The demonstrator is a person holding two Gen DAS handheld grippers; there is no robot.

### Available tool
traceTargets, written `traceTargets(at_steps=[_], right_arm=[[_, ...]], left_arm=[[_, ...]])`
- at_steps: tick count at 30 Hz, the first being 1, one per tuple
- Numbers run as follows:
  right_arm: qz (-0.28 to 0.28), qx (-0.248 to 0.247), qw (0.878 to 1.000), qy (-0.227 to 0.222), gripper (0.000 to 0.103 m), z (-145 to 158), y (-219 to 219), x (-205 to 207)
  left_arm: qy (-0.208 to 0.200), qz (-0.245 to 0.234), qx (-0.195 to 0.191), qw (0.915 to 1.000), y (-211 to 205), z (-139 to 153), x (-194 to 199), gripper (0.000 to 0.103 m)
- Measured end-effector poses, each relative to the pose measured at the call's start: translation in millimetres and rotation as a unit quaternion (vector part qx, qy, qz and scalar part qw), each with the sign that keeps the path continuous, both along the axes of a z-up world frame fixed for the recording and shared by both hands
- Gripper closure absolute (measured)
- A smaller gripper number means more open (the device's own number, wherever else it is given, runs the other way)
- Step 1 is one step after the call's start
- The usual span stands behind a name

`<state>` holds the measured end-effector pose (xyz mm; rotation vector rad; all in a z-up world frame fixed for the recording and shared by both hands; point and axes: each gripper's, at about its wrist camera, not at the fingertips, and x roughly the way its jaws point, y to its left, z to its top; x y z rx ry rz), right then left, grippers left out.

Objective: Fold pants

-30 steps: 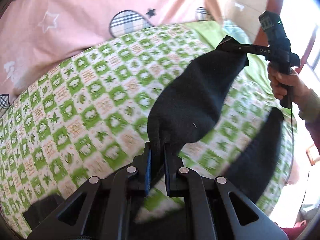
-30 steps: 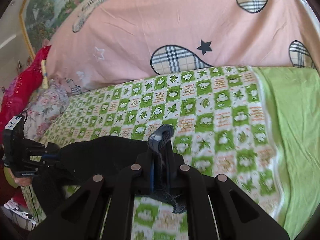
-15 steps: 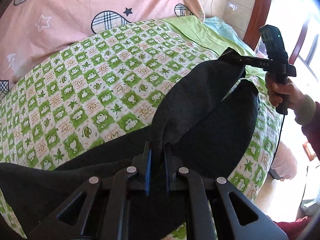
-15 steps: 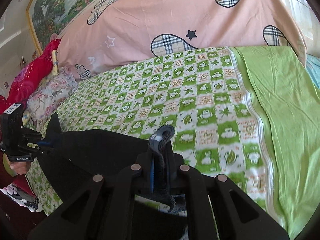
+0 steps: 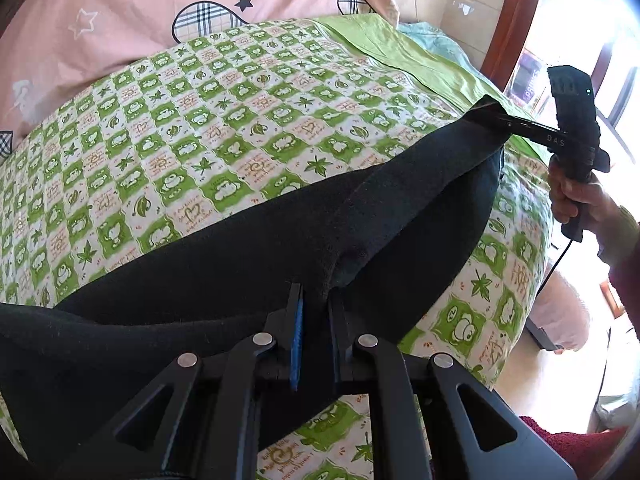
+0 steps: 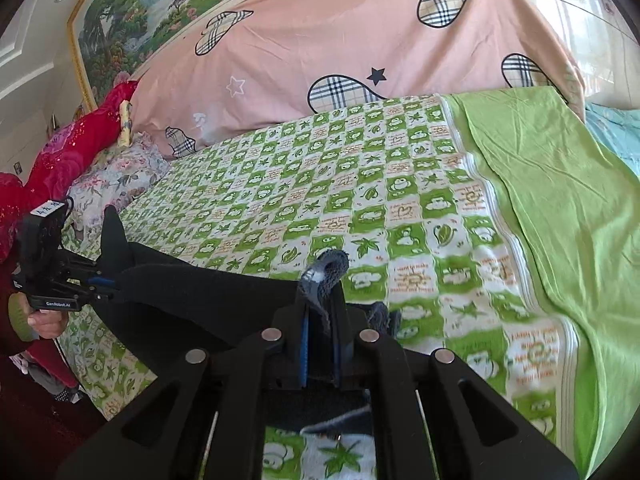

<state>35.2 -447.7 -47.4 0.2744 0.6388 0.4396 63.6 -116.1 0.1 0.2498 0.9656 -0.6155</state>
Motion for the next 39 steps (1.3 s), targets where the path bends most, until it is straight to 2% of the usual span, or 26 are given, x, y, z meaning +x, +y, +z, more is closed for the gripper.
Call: traceTargets(at_steps=[5,7,8,11,13,14,15,23,28,35,39], right_arm=[[-0.011,-0.001,1.0,0.013,0.09,-8.1,1.6,-12.2],[-0.023,0.011,0.999,0.021,0.081,-11.0,-2.0,-15.2],[-0.029,0.016,0.999,0.021,0.081,-11.4,-3.7,-17.6],[-0.05,0.027,0.998,0.024,0.064,-11.2,-7.2,-26.9],[-0.064,0.035,0.997,0.019,0.044,-8.5,-9.0,-36.6],[-0.071,0.038,0.997,0.015,0.042,-6.9,-9.9,-41.7],[-0.079,0.044,0.996,0.012,0.042,-5.1,-10.9,-46.8],[-0.133,0.097,0.986,0.013,0.042,-1.0,-6.9,-86.3],[-0.128,0.151,0.98,0.021,0.042,-7.5,17.0,-111.0],[-0.095,0.178,0.977,0.068,0.042,-31.5,61.7,-115.9],[-0.101,0.179,0.975,0.085,0.042,-39.7,68.6,-108.1]], left_arm=[[0.026,-0.001,-0.007,0.9996,0.3,-11.1,-5.3,0.086],[0.034,0.003,-0.009,0.9994,1.5,-14.5,-7.8,0.08],[0.037,0.005,-0.011,0.9992,2.2,-15.8,-9.5,0.074],[0.039,0.014,-0.014,0.999,6.9,-17.0,-16.7,0.061],[0.042,0.02,-0.017,0.9988,11.4,-16.5,-20.1,0.059],[0.043,0.026,-0.016,0.9986,14.4,-15.8,-22.0,0.054],[0.042,0.032,-0.018,0.9984,18.5,-14.7,-24.0,0.05],[0.053,0.087,-0.04,0.994,65.5,-5.4,-39.7,0.045],[0.067,0.14,-0.056,0.9863,107.0,-5.1,-47.2,0.044],[0.1,0.228,-0.076,0.9656,172.5,-18.9,-48.1,0.043],[0.118,0.29,-0.1,0.9443,214.2,-24.7,-40.4,0.043]])
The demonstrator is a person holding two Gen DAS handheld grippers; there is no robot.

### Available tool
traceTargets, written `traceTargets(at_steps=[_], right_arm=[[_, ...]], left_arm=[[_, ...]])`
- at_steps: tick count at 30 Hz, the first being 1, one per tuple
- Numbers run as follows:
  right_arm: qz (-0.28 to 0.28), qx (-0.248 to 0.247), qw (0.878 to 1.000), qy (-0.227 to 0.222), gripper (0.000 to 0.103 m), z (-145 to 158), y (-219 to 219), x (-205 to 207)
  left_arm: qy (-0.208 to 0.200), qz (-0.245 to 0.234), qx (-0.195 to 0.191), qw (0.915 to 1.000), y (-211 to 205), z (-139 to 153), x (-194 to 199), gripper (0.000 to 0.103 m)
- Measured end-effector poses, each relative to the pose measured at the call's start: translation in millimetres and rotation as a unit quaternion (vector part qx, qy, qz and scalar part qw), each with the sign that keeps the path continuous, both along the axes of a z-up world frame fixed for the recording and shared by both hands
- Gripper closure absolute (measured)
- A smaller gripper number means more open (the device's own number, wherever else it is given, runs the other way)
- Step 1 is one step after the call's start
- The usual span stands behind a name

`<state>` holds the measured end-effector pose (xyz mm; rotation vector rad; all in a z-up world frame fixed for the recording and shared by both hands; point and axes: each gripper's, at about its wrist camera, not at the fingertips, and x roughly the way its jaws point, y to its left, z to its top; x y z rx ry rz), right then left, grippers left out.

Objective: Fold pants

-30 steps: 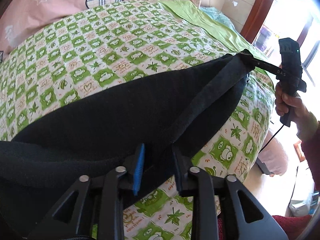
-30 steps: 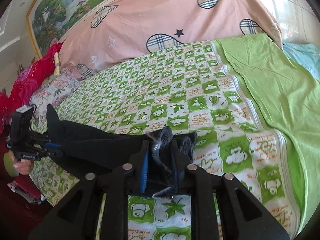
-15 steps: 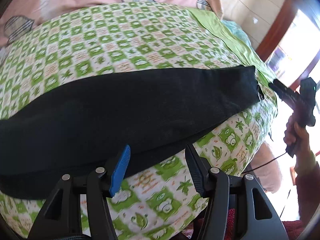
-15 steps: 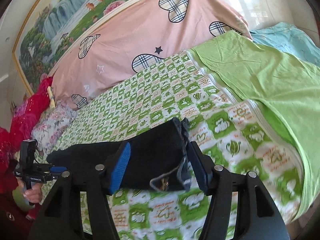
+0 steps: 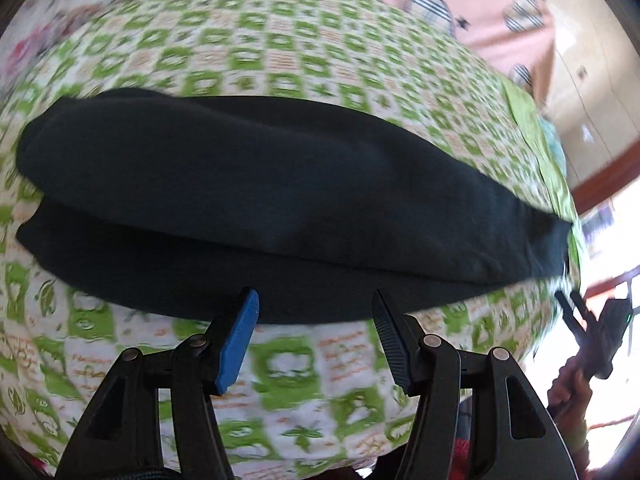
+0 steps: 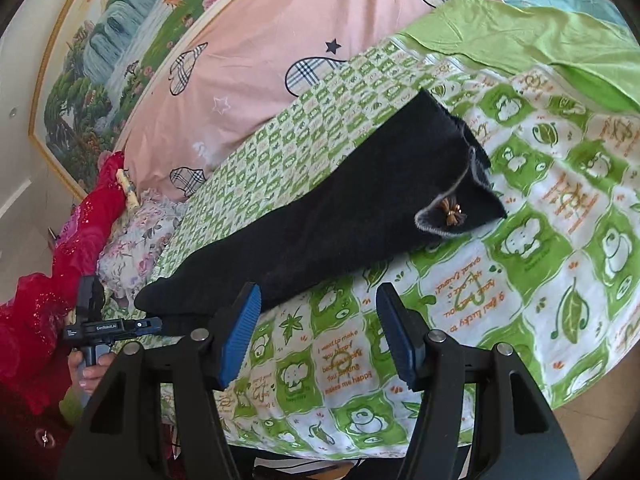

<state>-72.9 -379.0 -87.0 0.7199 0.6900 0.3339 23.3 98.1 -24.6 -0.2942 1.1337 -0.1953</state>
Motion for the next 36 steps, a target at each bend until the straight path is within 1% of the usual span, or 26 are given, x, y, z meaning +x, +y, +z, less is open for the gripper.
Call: traceTargets(at_steps=[3,6,9,13,14,15,16,17,19,20,21,22,24,27,30,36], right_arm=[[-0.015,-0.002,1.0,0.014,0.042,-3.0,-2.7,5.8],[-0.031,-0.007,0.999,0.026,0.042,-4.6,-7.0,10.1],[-0.044,-0.014,0.998,0.034,0.042,-5.0,-10.9,13.1],[-0.06,-0.017,0.997,0.04,0.043,-4.4,-14.7,17.2],[-0.062,-0.02,0.997,0.044,0.044,-4.0,-15.1,19.6],[-0.063,-0.023,0.997,0.049,0.048,-4.7,-15.1,21.8],[-0.064,-0.024,0.996,0.052,0.056,-5.1,-15.2,23.2],[-0.064,-0.027,0.996,0.056,0.059,-6.2,-15.3,25.4],[-0.067,-0.039,0.995,0.063,0.075,-6.8,-15.1,28.7],[-0.07,-0.048,0.994,0.067,0.079,-6.7,-14.9,29.3],[-0.072,-0.058,0.993,0.069,0.088,-5.8,-14.5,29.8],[-0.073,-0.066,0.993,0.07,0.093,-4.3,-14.4,30.1],[-0.074,-0.076,0.992,0.065,0.095,1.0,-13.6,29.5],[-0.074,-0.098,0.991,0.057,0.096,12.6,-11.4,32.0],[-0.074,-0.107,0.991,0.042,0.097,26.2,-11.5,37.0],[-0.069,-0.118,0.991,-0.005,0.097,65.4,-14.5,58.2]], left_arm=[[0.01,0.061,-0.025,0.9977,37.1,-1.9,7.8,0.041],[0.013,0.106,-0.036,0.9936,64.2,-2.6,14.5,0.04],[0.014,0.135,-0.041,0.9899,83.9,-3.9,21.4,0.039],[0.015,0.157,-0.052,0.9862,100.0,-6.2,27.0,0.039],[0.015,0.162,-0.054,0.9851,103.3,-7.0,28.7,0.039],[0.015,0.166,-0.055,0.9845,106.3,-7.6,30.0,0.039],[0.014,0.169,-0.054,0.984,107.7,-8.3,31.2,0.04],[0.013,0.173,-0.052,0.9835,109.0,-8.9,32.4,0.043],[0.012,0.18,-0.043,0.9826,106.5,-9.7,32.0,0.05],[0.01,0.182,-0.042,0.9823,107.0,-10.0,32.4,0.063],[0.01,0.183,-0.043,0.9822,105.4,-11.1,32.7,0.078],[0.01,0.183,-0.043,0.982,104.0,-11.1,32.9,0.083],[0.002,0.184,-0.044,0.9819,100.3,-9.7,36.8,0.095],[-0.018,0.177,-0.034,0.9834,96.8,-1.2,32.9,0.097],[-0.037,0.169,-0.026,0.9846,93.3,10.7,25.3,0.098],[-0.09,0.152,-0.029,0.9838,90.4,47.5,7.1,0.099]])
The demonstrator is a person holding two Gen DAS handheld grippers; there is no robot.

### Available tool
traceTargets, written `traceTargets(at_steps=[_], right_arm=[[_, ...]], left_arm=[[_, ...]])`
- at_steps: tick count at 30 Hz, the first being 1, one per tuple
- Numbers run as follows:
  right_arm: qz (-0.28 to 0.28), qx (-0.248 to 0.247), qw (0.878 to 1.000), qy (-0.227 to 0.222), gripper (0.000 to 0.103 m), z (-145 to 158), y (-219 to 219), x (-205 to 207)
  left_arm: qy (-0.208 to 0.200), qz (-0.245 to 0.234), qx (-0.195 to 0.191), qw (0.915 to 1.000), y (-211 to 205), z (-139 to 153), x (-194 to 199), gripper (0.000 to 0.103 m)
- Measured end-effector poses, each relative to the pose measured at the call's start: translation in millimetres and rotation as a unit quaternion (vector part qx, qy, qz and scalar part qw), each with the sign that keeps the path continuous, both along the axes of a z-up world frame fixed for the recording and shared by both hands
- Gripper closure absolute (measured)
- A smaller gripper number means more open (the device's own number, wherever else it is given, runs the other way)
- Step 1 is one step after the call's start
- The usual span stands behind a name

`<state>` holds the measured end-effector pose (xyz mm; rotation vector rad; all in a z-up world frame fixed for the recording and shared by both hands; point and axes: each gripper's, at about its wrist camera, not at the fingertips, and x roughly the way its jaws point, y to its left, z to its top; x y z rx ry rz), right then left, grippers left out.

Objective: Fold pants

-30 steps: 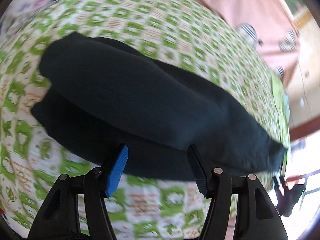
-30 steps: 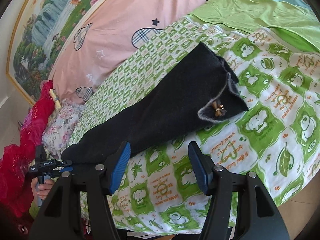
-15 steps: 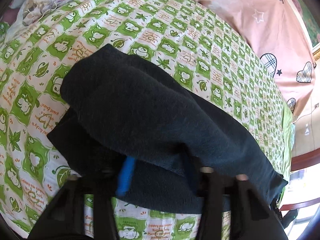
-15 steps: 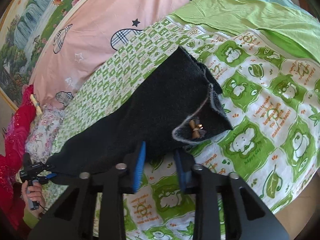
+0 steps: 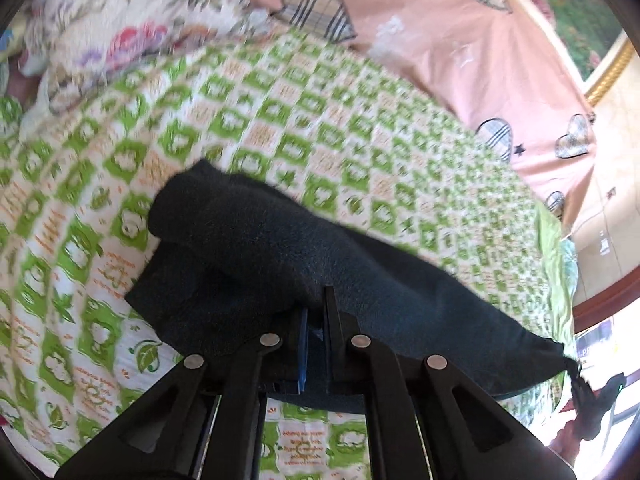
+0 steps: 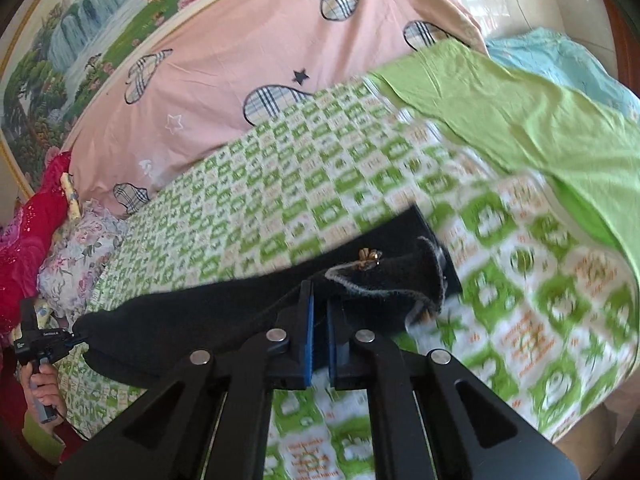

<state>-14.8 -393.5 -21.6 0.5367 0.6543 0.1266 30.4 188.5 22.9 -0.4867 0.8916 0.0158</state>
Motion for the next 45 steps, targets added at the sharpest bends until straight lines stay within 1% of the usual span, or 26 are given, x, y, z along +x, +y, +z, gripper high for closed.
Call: traceTargets(at_steps=[2,5,7,9,12,15,21,24,27,28,29,30,32,33,34,35,36,40,41,42,44,45], right_arm=[[0.003,-0.005,1.0,-0.018,0.097,16.0,-0.2,9.4],[0.007,-0.011,0.999,-0.042,0.097,36.7,-1.8,20.7],[0.008,-0.02,0.999,-0.049,0.097,44.2,-2.9,26.1],[0.01,-0.021,0.999,-0.046,0.097,43.0,-4.3,27.4],[0.009,-0.025,0.999,-0.023,0.097,27.1,-4.4,24.5],[0.005,-0.025,1.0,0.008,0.097,-0.1,-6.6,19.7],[-0.016,-0.02,0.998,0.053,0.098,-47.8,-13.0,11.5],[-0.024,-0.017,0.998,0.061,0.098,-57.3,-13.3,9.3],[-0.029,-0.025,0.997,0.063,0.098,-57.6,-10.8,9.6],[-0.031,-0.02,0.997,0.064,0.097,-56.9,-11.3,9.5],[-0.029,-0.013,0.997,0.067,0.097,-55.9,-11.8,9.4],[-0.029,-0.01,0.997,0.07,0.096,-54.2,-11.4,8.7],[-0.027,-0.006,0.997,0.075,0.087,-49.8,-8.8,3.8],[-0.018,-0.003,0.997,0.073,0.074,-46.4,-4.8,-0.3],[-0.011,0.0,0.998,0.069,0.057,-43.5,-1.1,-4.0],[-0.001,0.003,0.998,0.061,0.051,-39.8,3.8,-8.1],[0.015,0.006,0.999,0.052,0.047,-35.2,11.0,-13.2],[0.077,0.025,0.996,0.033,0.047,-24.8,44.3,-19.1],[0.095,0.028,0.995,0.031,0.047,-23.1,55.5,-17.1],[0.113,0.03,0.993,0.032,0.047,-21.7,67.7,-13.3],[0.142,0.031,0.989,0.028,0.047,-18.2,90.9,-5.4],[0.156,0.033,0.987,0.024,0.047,-16.5,100.9,-0.9]], left_arm=[[-0.019,-0.004,-0.002,0.9998,0.9,13.7,-6.7,0.099],[-0.034,-0.01,-0.007,0.9993,0.8,26.3,-13.3,0.099],[-0.038,-0.013,-0.003,0.9992,-0.4,27.2,-19.6,0.099],[-0.033,-0.018,0.002,0.9993,-2.2,19.9,-25.3,0.099],[-0.015,-0.023,0.011,0.9996,-6.0,-0.8,-31.1,0.099],[0.005,-0.028,0.019,0.9994,-10.1,-22.4,-33.8,0.099],[0.026,-0.028,0.036,0.9986,-13.3,-50.8,-36.5,0.099],[0.031,-0.029,0.037,0.9984,-12.7,-60.7,-40.3,0.099],[0.036,-0.028,0.031,0.9985,-10.4,-67.5,-42.0,0.098],[0.038,-0.028,0.027,0.9985,-9.1,-68.5,-42.1,0.097],[0.038,-0.029,0.022,0.9986,-7.6,-68.3,-42.5,0.096],[0.039,-0.029,0.019,0.9986,-6.1,-67.1,-42.9,0.091],[0.042,-0.026,0.01,0.9987,-2.1,-64.9,-44.4,0.088],[0.046,-0.022,0.003,0.9987,1.5,-64.0,-45.7,0.082],[0.05,-0.016,-0.001,0.9986,4.6,-63.7,-46.7,0.079],[0.055,-0.01,-0.002,0.9984,7.7,-63.2,-47.7,0.071],[0.06,-0.002,-0.002,0.9982,11.4,-62.8,-49.1,0.063],[0.068,0.021,-0.014,0.9973,28.3,-60.8,-58.2,0.058],[0.073,0.028,-0.018,0.9968,32.8,-60.8,-59.7,0.051],[0.075,0.033,-0.023,0.9964,37.0,-60.6,-61.0,0.046],[0.075,0.046,-0.033,0.9956,43.3,-58.9,-62.9,0.044],[0.077,0.053,-0.039,0.9949,46.4,-57.9,-62.9,0.038]])
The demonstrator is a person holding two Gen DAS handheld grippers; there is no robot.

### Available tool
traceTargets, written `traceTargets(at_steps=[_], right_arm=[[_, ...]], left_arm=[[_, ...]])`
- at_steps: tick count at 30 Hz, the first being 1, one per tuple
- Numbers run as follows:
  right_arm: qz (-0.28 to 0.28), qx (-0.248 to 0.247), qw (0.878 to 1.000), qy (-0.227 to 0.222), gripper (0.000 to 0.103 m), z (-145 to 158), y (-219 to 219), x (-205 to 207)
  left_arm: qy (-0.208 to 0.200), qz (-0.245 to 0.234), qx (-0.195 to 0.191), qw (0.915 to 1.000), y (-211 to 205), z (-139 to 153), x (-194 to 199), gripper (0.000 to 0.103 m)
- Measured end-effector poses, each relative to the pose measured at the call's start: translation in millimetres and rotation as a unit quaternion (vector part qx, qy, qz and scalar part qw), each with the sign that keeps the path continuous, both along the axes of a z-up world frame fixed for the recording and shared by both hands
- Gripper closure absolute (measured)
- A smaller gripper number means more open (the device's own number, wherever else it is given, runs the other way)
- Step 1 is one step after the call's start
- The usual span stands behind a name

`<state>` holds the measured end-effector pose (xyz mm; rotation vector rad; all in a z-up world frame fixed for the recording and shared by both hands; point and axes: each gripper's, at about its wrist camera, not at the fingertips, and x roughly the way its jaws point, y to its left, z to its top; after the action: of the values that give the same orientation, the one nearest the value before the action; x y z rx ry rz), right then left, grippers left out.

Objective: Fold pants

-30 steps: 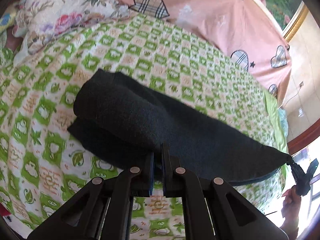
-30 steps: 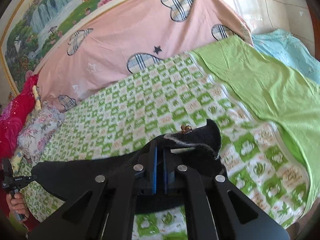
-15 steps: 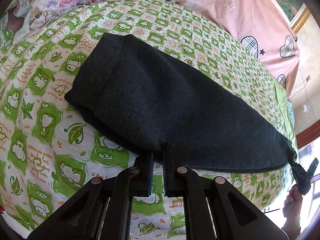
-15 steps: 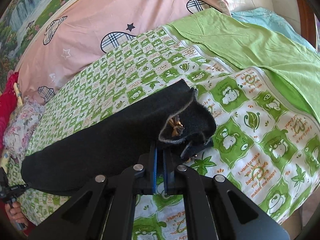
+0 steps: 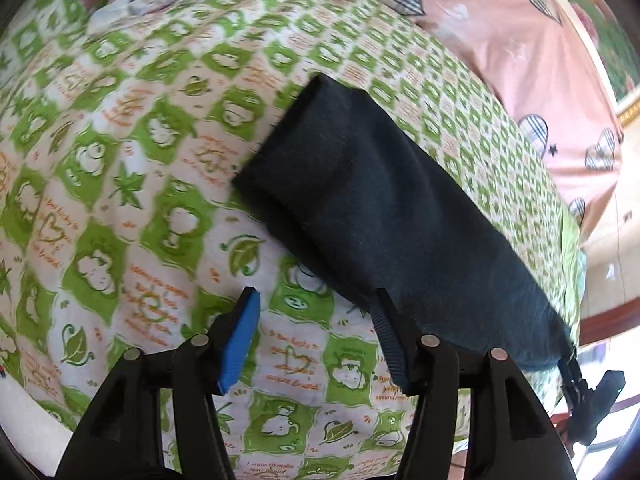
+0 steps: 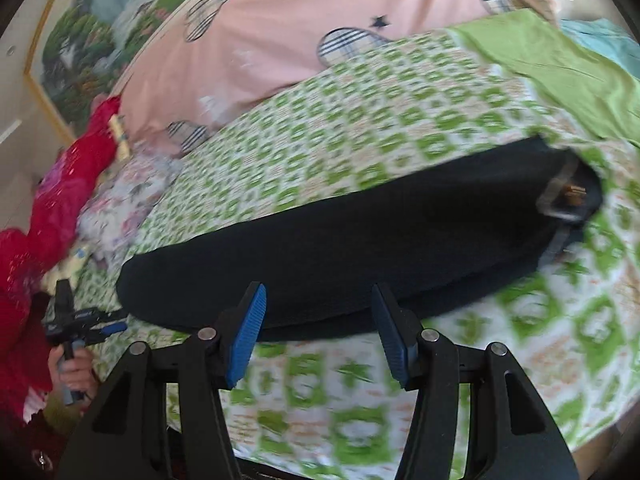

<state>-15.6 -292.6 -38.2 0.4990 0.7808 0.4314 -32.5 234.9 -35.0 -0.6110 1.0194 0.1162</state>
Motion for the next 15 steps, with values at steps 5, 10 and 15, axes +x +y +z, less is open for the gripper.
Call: traceTargets(at_steps=[5,10,15], right_arm=[[0.073,0.01,0.997,-0.022,0.047,13.2,59.1,33.9],[0.132,-0.02,0.99,-0.032,0.047,27.0,117.9,78.4],[0.179,-0.021,0.984,-0.005,0.047,25.1,163.7,133.2]], left_arm=[[0.012,0.022,-0.025,0.9994,12.1,0.5,6.2,0.025],[0.013,0.036,-0.022,0.999,20.6,3.2,16.1,0.025],[0.017,0.05,-0.003,0.9986,26.0,0.8,22.1,0.026]])
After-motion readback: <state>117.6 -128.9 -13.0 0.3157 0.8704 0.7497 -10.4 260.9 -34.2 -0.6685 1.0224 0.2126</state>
